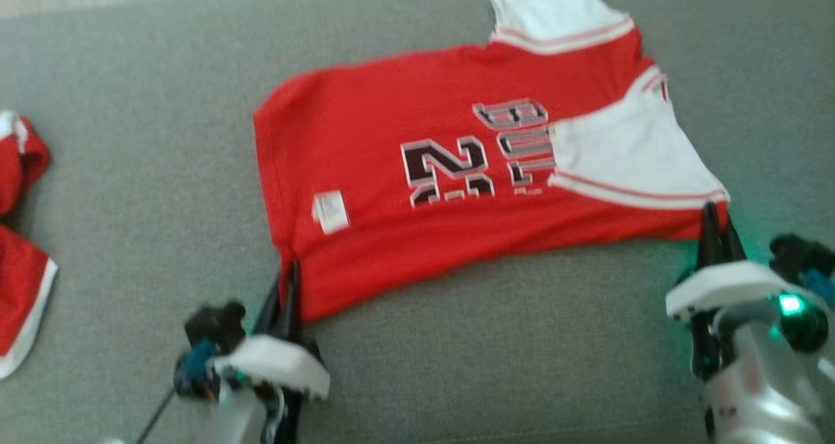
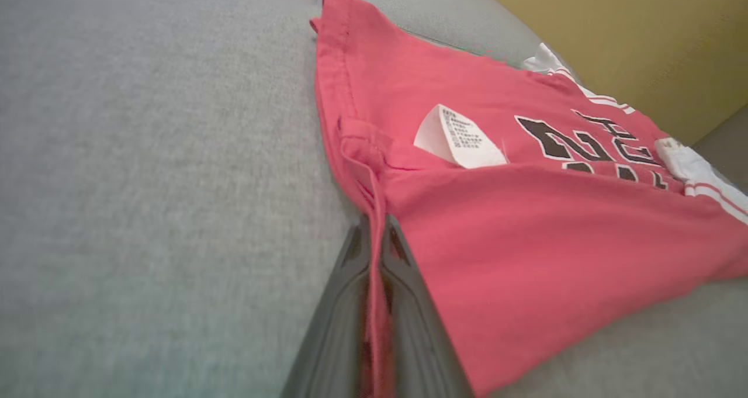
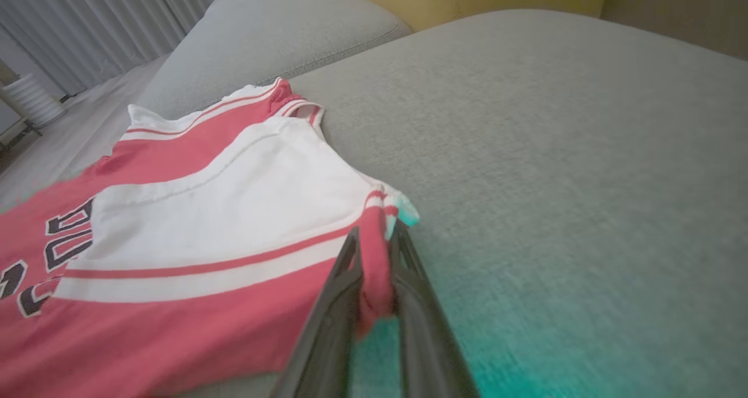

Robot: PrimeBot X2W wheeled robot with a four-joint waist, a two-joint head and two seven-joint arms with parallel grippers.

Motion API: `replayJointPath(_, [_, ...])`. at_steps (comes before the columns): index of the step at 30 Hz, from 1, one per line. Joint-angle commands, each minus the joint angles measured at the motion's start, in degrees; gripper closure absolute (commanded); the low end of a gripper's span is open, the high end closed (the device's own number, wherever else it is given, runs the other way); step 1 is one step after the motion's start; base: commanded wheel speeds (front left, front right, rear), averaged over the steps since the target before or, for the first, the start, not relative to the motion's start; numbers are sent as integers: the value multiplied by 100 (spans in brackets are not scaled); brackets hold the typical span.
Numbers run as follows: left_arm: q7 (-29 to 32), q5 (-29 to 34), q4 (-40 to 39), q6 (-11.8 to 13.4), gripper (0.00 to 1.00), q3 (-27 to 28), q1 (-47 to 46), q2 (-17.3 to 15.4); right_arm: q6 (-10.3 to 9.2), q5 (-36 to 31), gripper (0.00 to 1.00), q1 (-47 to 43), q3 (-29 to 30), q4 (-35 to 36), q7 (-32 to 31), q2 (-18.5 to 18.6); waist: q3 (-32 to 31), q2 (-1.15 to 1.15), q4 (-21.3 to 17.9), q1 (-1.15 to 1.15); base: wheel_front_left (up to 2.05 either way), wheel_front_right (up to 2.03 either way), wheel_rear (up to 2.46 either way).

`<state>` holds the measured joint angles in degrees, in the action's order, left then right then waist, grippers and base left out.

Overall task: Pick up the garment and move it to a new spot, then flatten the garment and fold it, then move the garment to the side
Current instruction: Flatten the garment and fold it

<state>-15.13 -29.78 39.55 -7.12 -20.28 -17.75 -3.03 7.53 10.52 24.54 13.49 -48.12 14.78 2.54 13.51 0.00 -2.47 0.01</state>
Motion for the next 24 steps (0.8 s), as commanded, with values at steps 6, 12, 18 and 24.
replayJointPath(6, [13, 144, -124, -36, 100, 511, 800, 15, -4, 487, 100, -772, -153, 478, 22, 34, -860, 0, -77, -1, 0, 0, 0])
replayJointPath(12, [13, 64, -123, -36, 45, 547, 1192, 15, -4, 628, 44, -1323, -258, 742, 22, 34, -1025, 0, -110, -1, 0, 0, 0])
replayJointPath(18, [13, 226, -842, 35, 0, 1211, 876, 15, -4, 508, 0, -1222, -141, 1231, 22, 34, -695, 0, -121, -1, 0, 0, 0])
replayJointPath(24, [13, 774, -1110, 56, 0, 1688, -27, -54, -4, 467, 0, -805, -362, 1570, 22, 33, -291, 0, -179, -1, 0, 0, 0])
